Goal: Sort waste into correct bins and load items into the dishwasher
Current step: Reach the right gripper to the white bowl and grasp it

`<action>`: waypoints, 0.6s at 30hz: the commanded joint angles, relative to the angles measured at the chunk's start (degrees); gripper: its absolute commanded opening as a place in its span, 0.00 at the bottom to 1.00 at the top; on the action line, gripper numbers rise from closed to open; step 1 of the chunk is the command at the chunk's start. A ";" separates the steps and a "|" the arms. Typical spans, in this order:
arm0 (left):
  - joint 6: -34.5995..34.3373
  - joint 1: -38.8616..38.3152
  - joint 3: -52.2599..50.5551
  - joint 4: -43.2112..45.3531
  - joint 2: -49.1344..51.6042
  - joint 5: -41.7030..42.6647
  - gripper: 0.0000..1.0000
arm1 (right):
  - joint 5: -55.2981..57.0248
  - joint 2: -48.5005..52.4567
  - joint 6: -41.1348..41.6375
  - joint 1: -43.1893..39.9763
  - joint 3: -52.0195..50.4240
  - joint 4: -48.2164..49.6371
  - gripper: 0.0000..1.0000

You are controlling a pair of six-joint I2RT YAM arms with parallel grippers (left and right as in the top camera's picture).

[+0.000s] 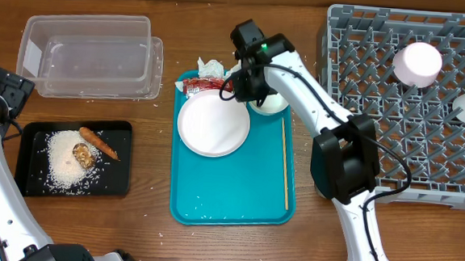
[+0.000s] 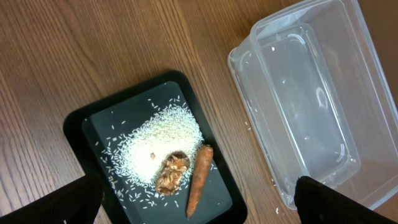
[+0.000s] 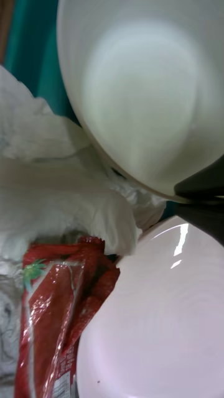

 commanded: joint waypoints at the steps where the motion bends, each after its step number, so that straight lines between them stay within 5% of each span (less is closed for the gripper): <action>1: -0.74 -0.11 -0.02 0.00 0.46 0.11 1.00 | -0.22 -0.17 0.50 -0.48 8.76 -4.28 0.04; 10: -0.74 -0.11 -0.02 0.02 0.46 0.11 1.00 | -0.15 -0.55 1.49 -7.13 34.47 -20.85 0.04; 18: -0.74 -0.11 -0.02 0.02 0.46 0.11 1.00 | -15.63 -1.14 3.72 -27.23 46.25 -29.38 0.04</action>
